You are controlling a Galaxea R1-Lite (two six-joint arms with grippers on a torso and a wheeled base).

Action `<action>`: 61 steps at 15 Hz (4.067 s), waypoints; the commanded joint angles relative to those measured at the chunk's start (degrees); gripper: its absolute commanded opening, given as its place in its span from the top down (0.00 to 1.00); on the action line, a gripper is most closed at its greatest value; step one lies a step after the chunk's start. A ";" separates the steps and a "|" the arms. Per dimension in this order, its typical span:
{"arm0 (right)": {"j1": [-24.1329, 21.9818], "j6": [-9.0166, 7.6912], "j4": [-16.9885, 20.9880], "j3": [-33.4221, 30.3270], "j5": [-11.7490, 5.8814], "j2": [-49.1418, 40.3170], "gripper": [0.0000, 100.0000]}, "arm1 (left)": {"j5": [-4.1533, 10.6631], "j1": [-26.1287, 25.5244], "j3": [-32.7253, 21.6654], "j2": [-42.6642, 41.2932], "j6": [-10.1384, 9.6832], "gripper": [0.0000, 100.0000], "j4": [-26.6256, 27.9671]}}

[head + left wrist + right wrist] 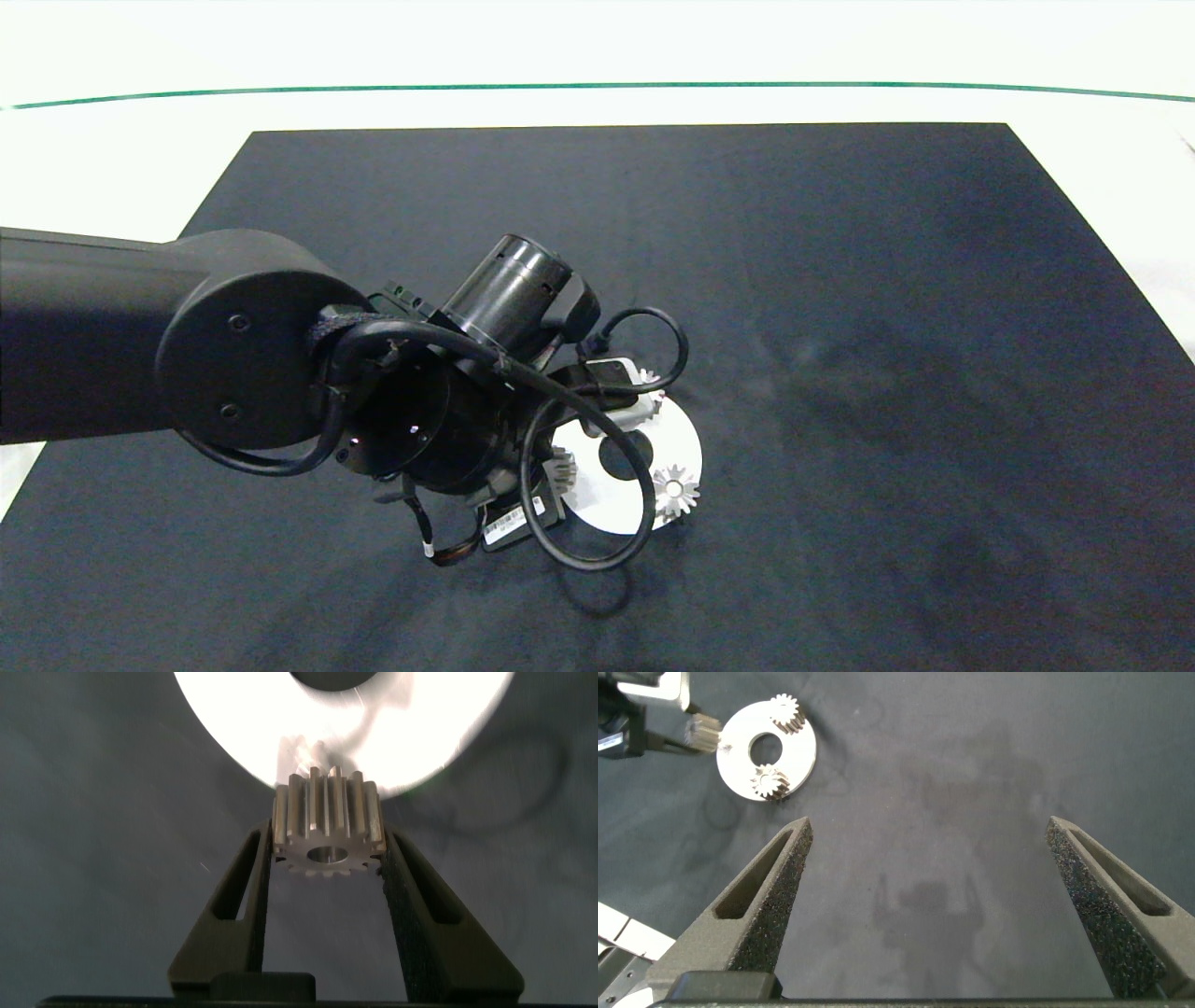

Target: Install three planetary gears onto the carrier pins

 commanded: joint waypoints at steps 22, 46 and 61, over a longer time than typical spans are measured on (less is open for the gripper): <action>0.01 0.03 -0.54 -0.17 0.08 -0.56 0.00 | 1.54 -1.22 -6.86 3.79 0.70 0.72 4.27; 0.01 0.03 -0.54 -0.17 0.08 -0.47 0.00 | 1.71 -1.31 -7.04 4.05 0.61 0.00 4.27; 0.45 -1.46 -0.54 0.00 0.25 -0.82 0.00 | 1.71 1.42 -9.85 0.71 0.79 0.00 1.90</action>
